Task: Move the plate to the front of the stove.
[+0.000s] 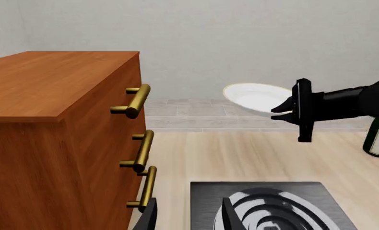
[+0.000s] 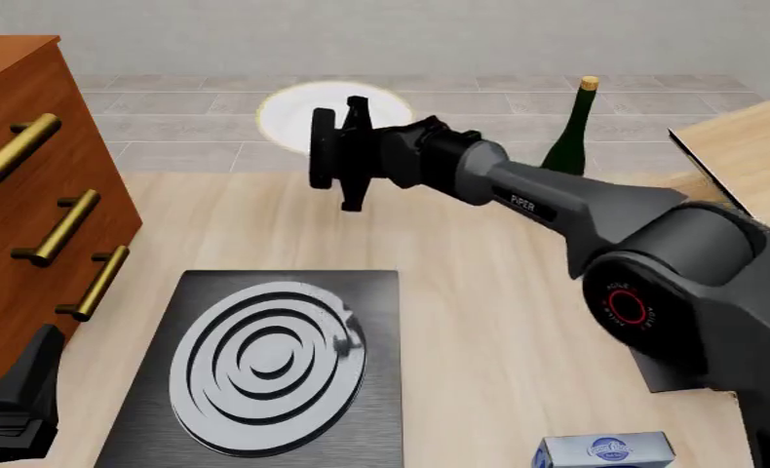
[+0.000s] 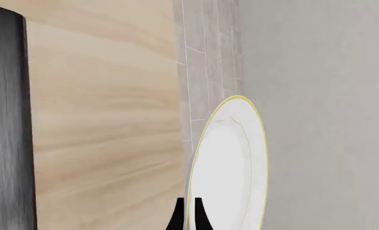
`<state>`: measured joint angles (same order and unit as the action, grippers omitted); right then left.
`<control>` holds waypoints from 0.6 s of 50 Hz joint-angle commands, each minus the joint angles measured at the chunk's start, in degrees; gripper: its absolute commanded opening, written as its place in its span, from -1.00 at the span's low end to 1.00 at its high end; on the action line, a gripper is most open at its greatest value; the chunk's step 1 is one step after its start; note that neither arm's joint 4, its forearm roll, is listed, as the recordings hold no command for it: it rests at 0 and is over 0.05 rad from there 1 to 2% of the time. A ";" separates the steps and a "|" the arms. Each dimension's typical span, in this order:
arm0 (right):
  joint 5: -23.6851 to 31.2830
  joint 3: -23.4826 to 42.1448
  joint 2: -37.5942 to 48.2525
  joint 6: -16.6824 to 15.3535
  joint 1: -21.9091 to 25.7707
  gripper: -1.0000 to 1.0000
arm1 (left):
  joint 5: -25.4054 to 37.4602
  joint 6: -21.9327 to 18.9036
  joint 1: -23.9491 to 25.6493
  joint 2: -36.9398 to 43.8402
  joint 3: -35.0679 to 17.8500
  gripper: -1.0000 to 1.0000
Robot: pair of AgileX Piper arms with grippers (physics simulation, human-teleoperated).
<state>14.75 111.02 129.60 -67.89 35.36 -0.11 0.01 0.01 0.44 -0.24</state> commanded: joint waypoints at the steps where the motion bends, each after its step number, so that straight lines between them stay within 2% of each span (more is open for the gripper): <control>1: 2.78 6.32 3.60 0.93 0.23 -1.00 | 0.00 0.00 -0.01 0.00 0.00 1.00; 6: 3.65 8.69 4.74 1.33 0.45 -1.00 | 0.00 0.00 0.00 0.01 0.00 1.00; 15: 2.91 8.48 5.32 1.61 0.65 -1.00 | 0.00 0.01 -0.02 0.00 0.00 1.00; 30: 4.54 11.75 8.40 2.89 0.80 -1.00 | 0.00 0.00 0.00 0.01 0.00 1.00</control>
<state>18.79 120.78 136.46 -66.11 35.91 -0.11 0.01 0.01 0.44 -0.24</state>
